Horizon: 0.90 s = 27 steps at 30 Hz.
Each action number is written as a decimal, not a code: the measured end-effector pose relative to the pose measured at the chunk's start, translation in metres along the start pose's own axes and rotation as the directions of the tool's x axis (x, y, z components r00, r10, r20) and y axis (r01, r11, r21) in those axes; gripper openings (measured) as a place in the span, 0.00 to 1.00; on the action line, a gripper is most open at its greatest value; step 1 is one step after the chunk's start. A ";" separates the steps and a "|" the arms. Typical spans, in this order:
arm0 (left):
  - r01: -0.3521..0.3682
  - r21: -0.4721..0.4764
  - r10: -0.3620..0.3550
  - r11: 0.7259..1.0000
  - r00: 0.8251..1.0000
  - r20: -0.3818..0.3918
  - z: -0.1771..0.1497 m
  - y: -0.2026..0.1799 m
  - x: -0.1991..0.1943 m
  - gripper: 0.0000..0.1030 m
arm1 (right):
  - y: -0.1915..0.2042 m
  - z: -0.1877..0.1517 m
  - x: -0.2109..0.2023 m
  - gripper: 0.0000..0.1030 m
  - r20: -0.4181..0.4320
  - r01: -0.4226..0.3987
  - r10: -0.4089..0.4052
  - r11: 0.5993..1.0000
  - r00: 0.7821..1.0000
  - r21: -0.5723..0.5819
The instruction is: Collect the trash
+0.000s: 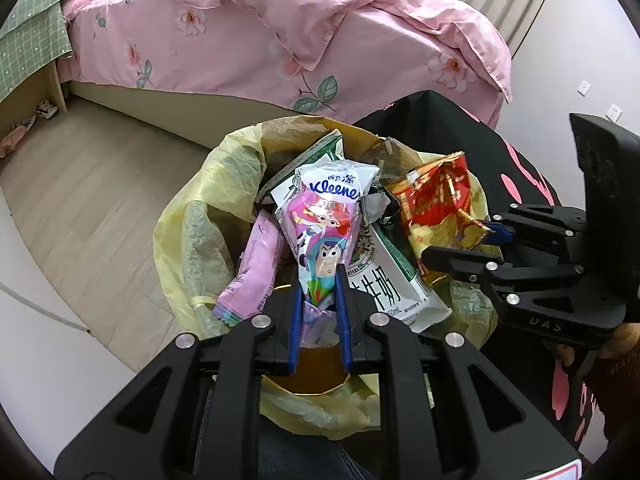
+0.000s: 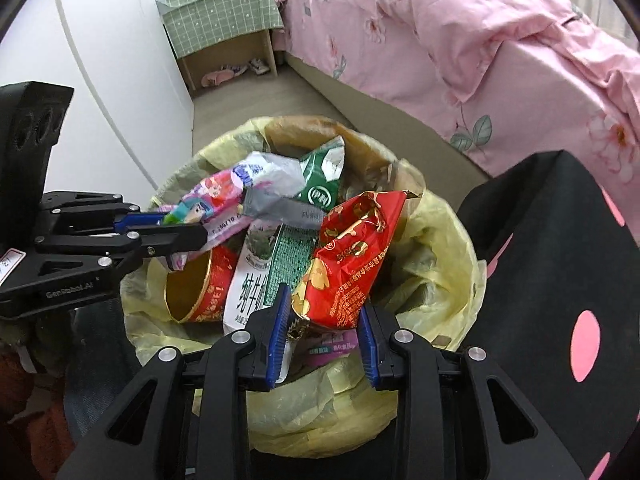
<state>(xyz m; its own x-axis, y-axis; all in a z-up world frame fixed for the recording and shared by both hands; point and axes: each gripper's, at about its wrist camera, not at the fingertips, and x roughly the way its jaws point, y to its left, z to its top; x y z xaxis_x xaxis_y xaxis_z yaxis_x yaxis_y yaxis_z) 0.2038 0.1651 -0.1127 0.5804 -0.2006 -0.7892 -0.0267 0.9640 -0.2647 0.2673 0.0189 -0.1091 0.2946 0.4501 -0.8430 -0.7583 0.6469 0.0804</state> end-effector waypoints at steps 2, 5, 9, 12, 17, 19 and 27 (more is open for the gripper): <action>0.002 -0.005 -0.002 1.000 1.000 0.002 0.000 0.002 -0.001 0.13 | 0.002 -0.001 -0.001 0.29 0.002 0.005 -0.005 1.000 1.000 -0.003; 0.011 -0.024 -0.010 1.000 1.000 0.010 -0.001 0.004 -0.001 0.15 | 0.001 -0.002 -0.002 0.30 0.001 0.012 -0.012 1.000 1.000 0.005; 0.043 -0.080 -0.041 0.996 0.999 0.026 -0.001 0.012 -0.007 0.36 | 0.003 -0.007 -0.008 0.39 0.007 0.021 -0.021 1.000 1.000 0.003; 0.045 -0.087 -0.043 0.995 0.999 0.023 -0.001 0.013 -0.011 0.58 | 0.005 -0.012 -0.018 0.53 0.031 0.022 -0.022 1.000 0.999 0.003; -0.035 -0.074 0.042 0.997 0.995 0.093 -0.003 0.000 -0.041 0.63 | 0.010 -0.029 -0.065 0.54 0.162 0.068 -0.077 0.996 0.984 0.056; -0.032 -0.057 0.039 0.998 0.990 0.139 -0.007 -0.014 -0.062 0.64 | 0.013 -0.040 -0.091 0.54 0.196 0.108 -0.121 0.991 0.973 0.076; 0.011 0.134 -0.039 0.991 0.977 0.211 -0.056 -0.110 -0.146 0.64 | 0.044 -0.123 -0.221 0.54 0.279 0.190 -0.243 0.960 0.929 0.204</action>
<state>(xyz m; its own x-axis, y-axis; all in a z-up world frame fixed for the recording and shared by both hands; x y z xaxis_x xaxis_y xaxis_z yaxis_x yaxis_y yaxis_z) 0.0768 0.0782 0.0007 0.7398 -0.1971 -0.6433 0.0893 0.9764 -0.1965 0.0972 -0.1285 0.0155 0.6201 0.4326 -0.6545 -0.5536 0.8324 0.0257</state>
